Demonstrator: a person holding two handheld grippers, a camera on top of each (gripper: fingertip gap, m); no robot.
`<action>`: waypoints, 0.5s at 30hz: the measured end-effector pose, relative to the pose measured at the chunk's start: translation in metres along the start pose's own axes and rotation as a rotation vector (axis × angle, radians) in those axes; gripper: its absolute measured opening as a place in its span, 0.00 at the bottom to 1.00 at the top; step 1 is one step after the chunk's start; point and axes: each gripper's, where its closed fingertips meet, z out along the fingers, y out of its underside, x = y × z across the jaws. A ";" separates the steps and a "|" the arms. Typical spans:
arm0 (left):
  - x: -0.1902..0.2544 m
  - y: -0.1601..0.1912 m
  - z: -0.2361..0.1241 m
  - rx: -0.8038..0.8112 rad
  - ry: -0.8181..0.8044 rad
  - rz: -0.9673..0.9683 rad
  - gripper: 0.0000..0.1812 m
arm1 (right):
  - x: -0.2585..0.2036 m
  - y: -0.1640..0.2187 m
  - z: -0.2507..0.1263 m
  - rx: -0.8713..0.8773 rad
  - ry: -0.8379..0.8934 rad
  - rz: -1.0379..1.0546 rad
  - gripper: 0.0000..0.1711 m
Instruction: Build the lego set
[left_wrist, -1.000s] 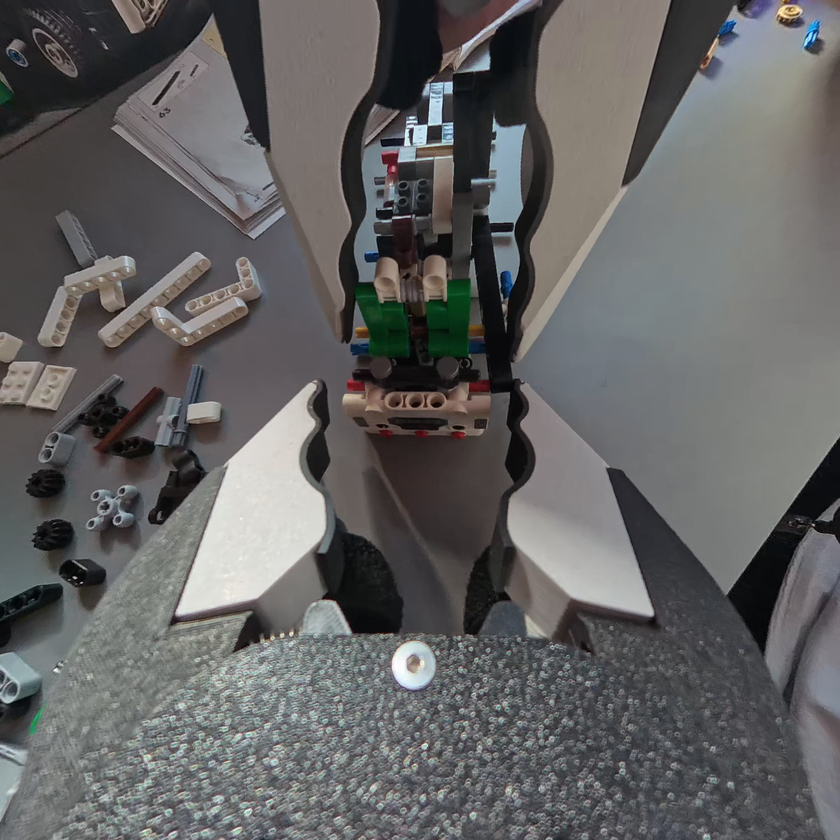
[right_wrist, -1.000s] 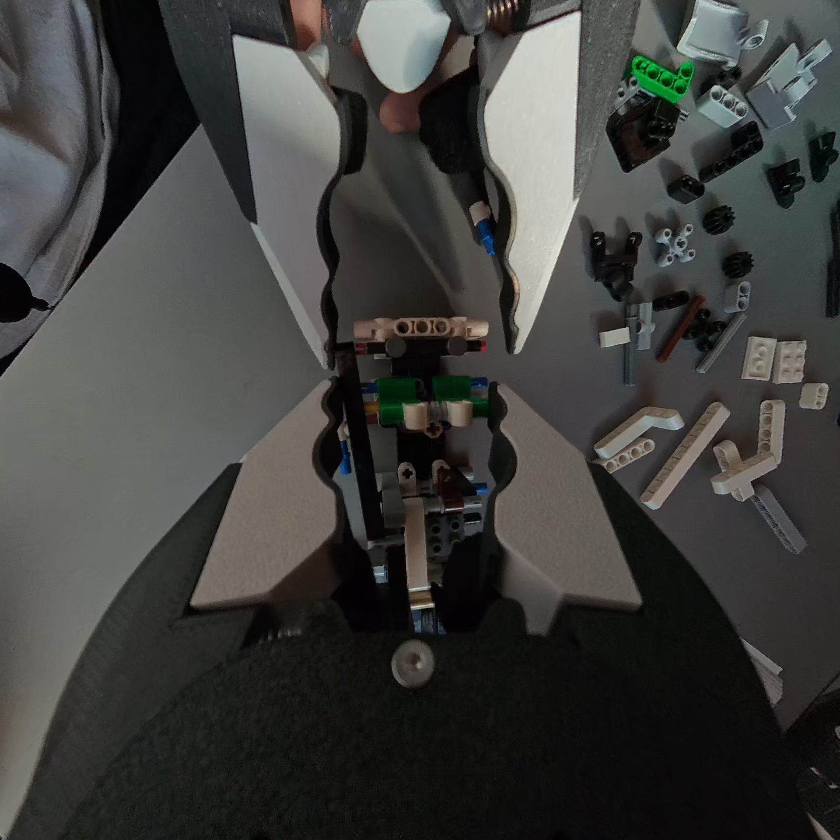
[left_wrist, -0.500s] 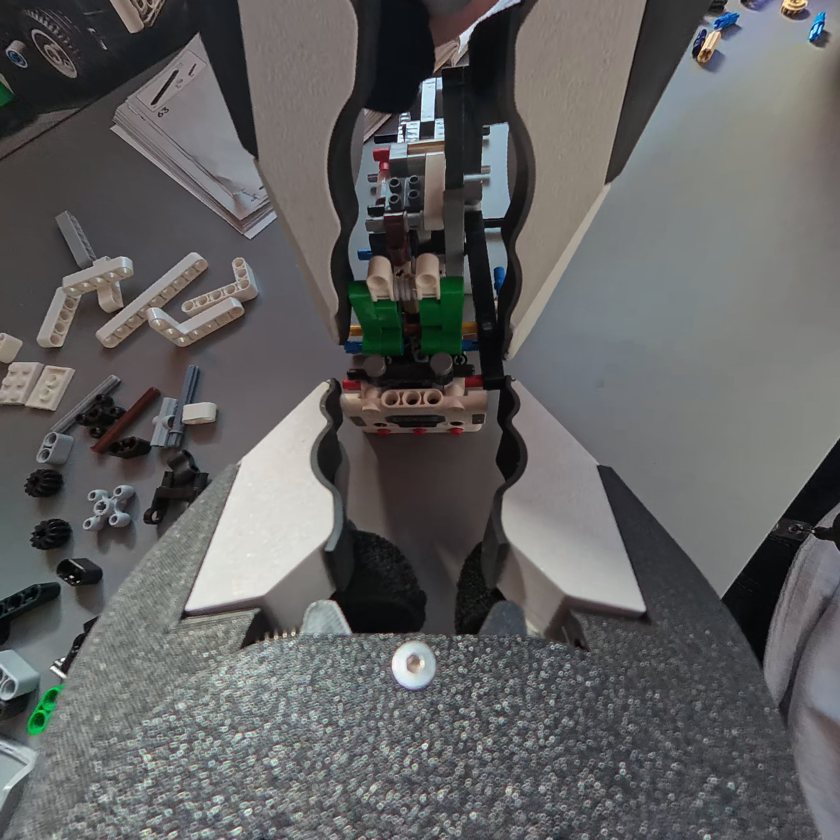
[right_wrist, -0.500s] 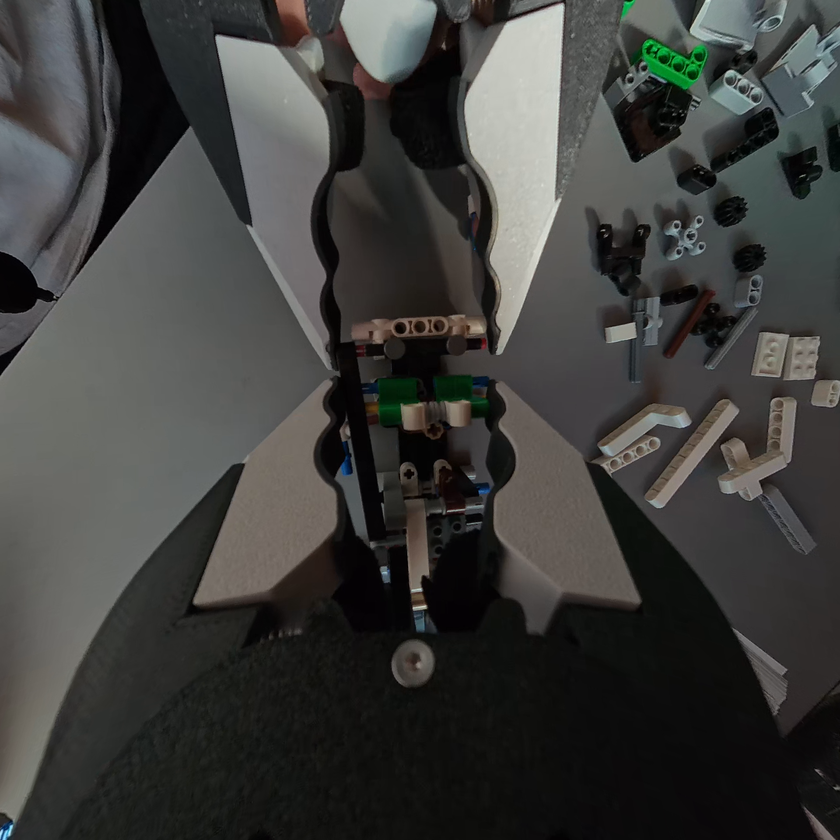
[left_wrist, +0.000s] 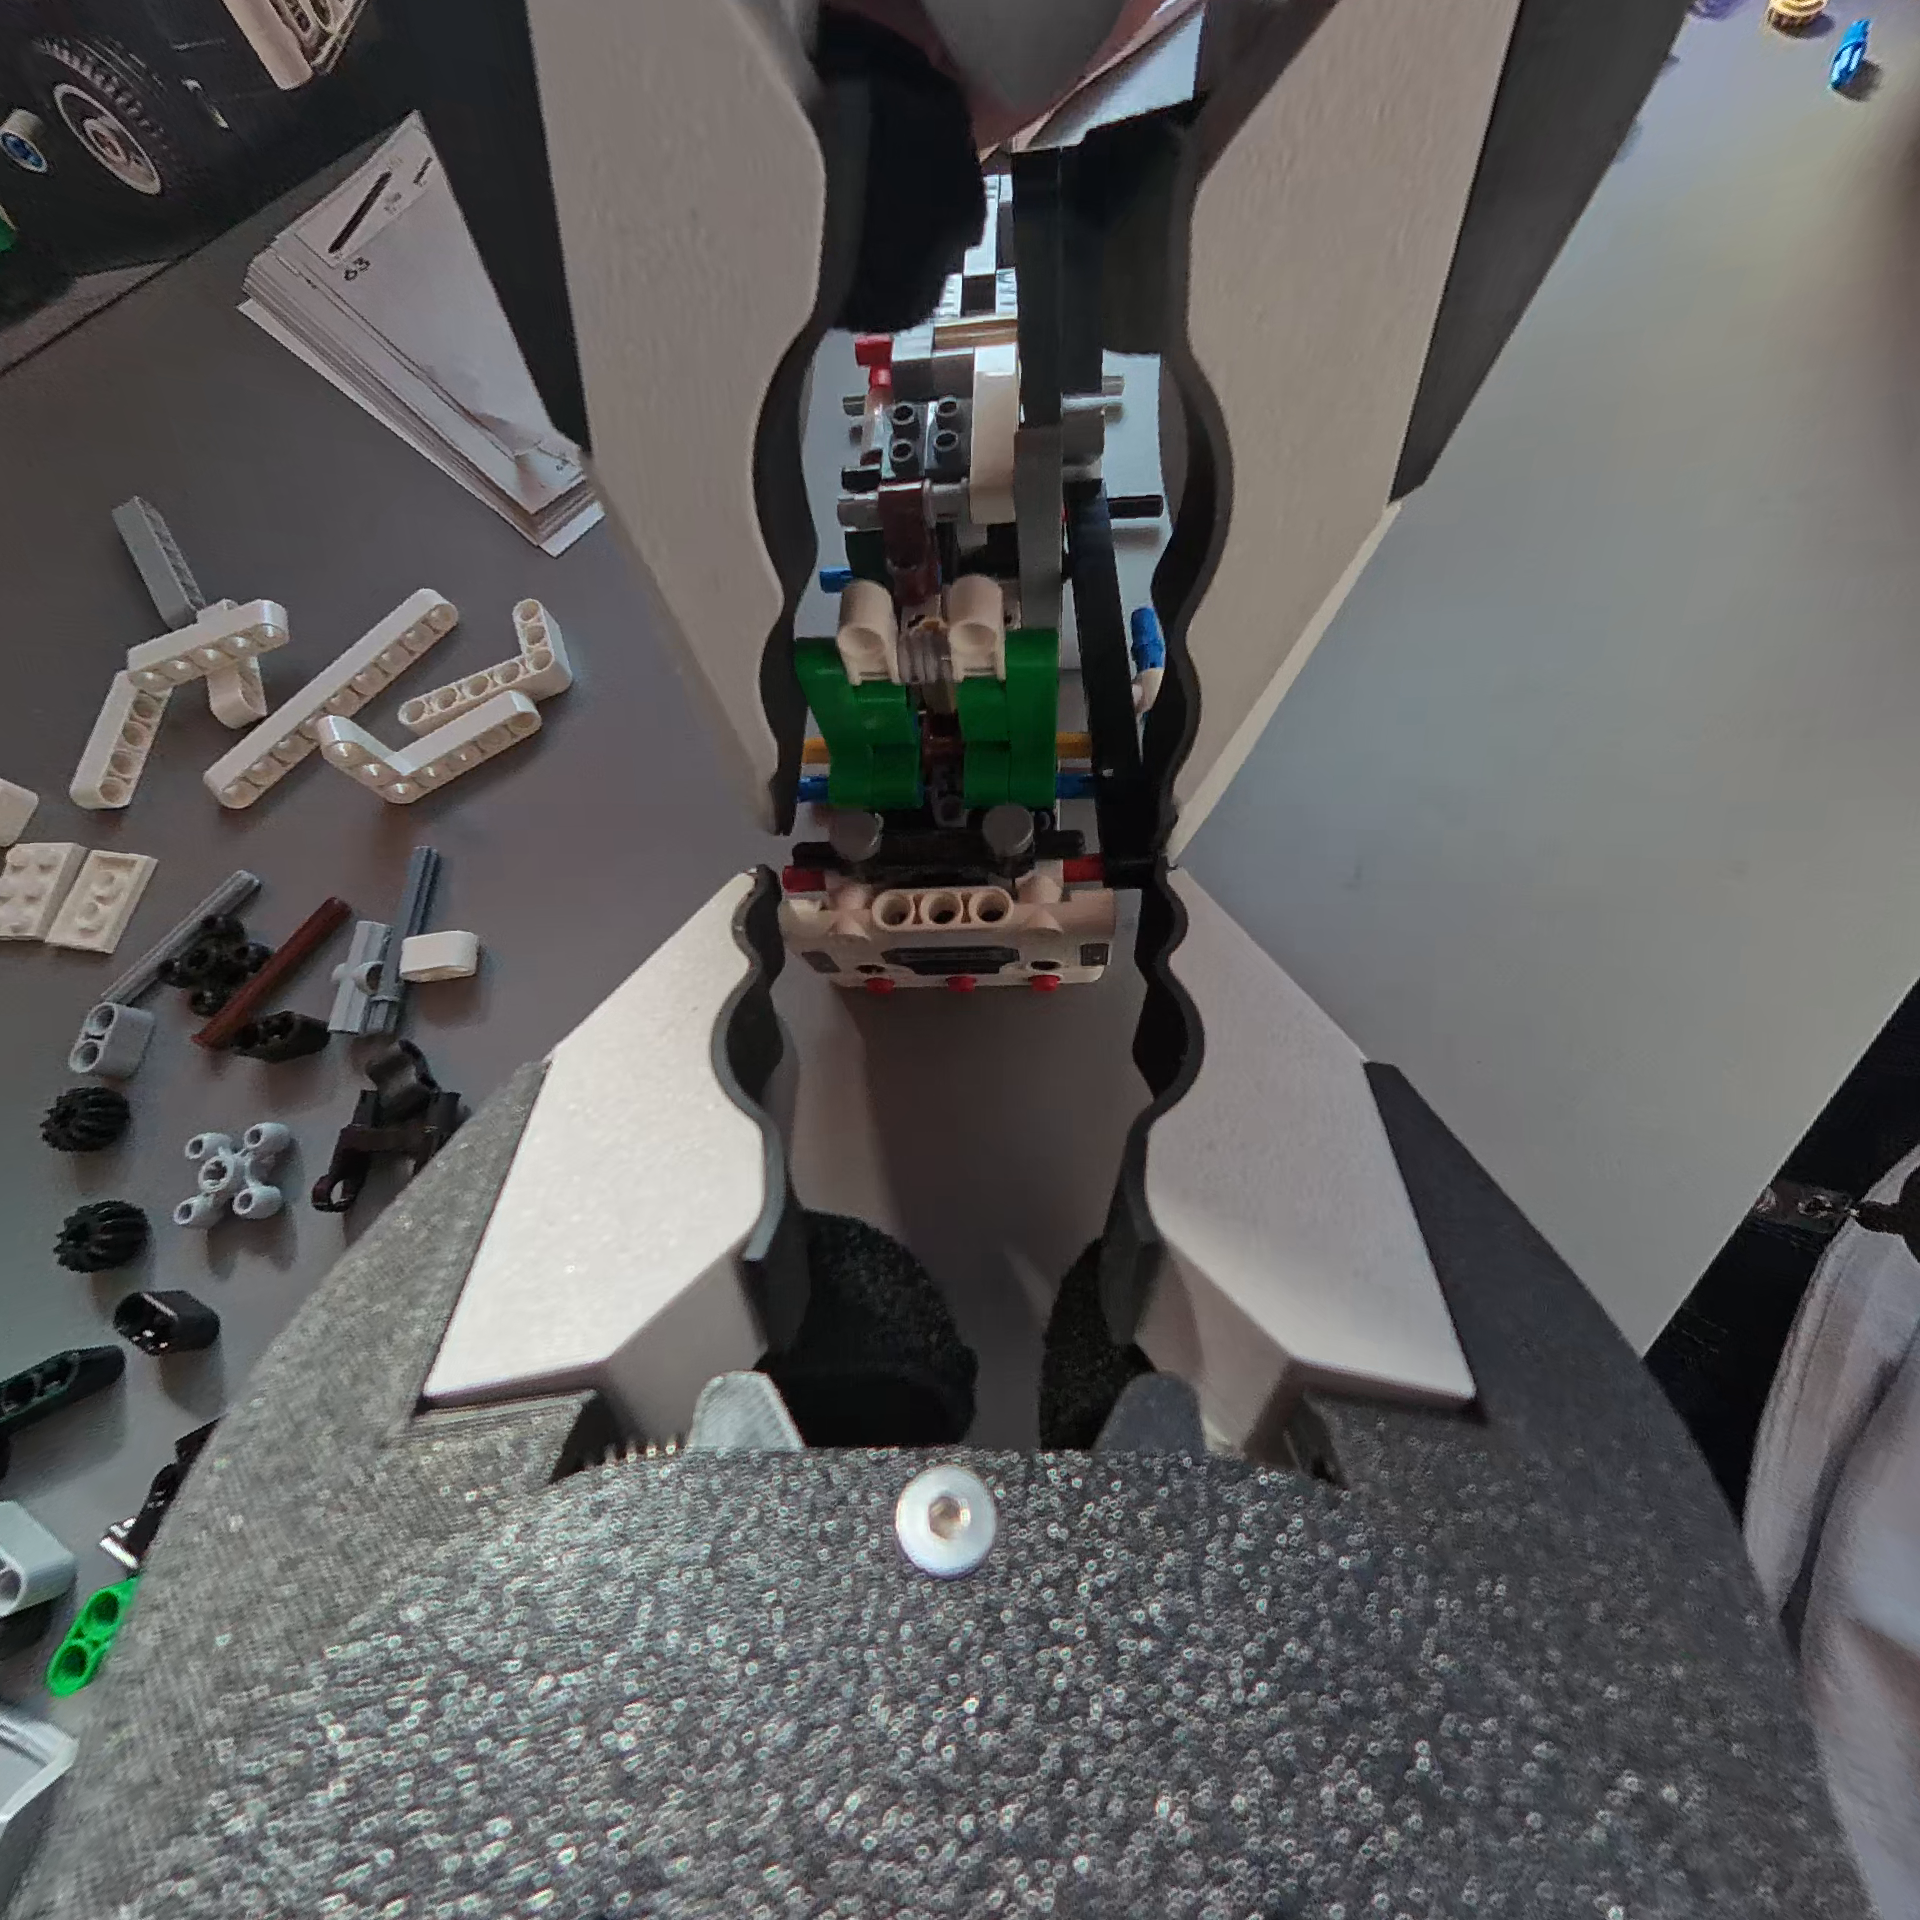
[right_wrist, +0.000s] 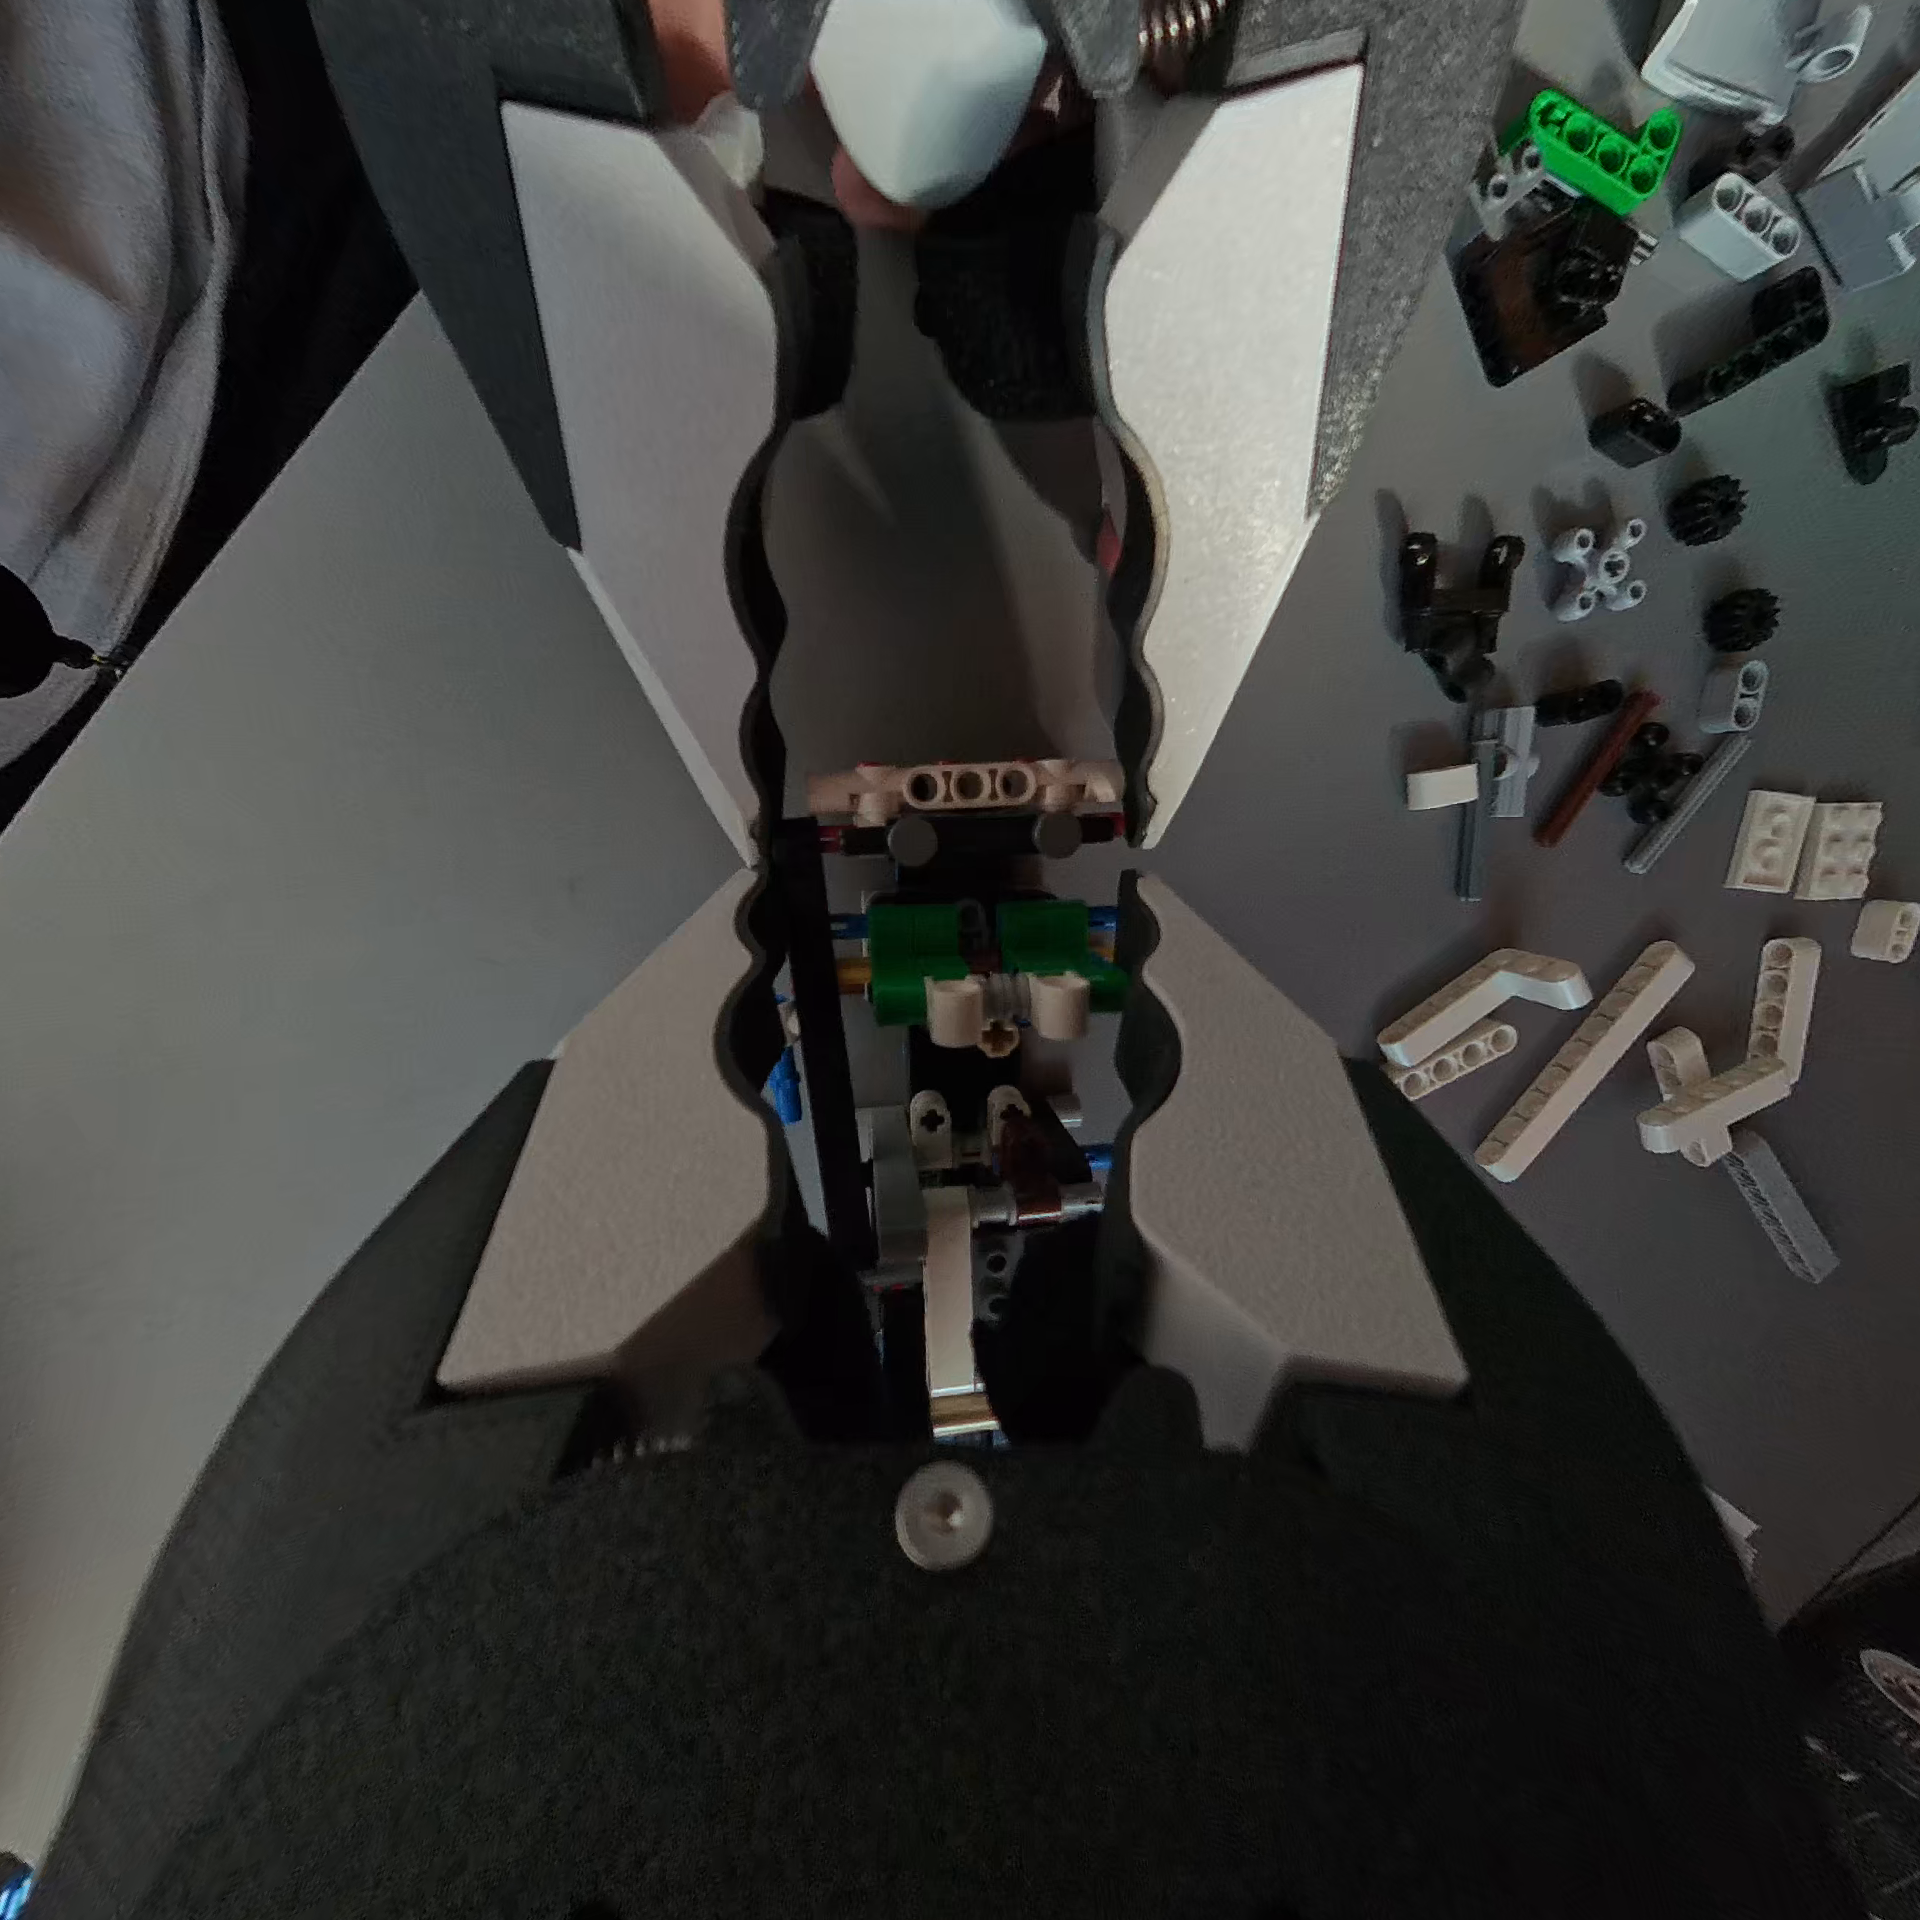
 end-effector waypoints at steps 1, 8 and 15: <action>0.000 0.000 0.000 -0.001 0.001 -0.002 0.37 | 0.000 0.000 0.000 0.001 0.001 -0.003 0.36; 0.000 0.000 0.000 -0.002 0.006 -0.011 0.37 | 0.000 0.000 0.000 0.019 -0.020 -0.011 0.35; 0.000 -0.001 0.001 0.000 0.002 -0.011 0.37 | 0.000 0.001 0.000 0.045 -0.024 0.019 0.36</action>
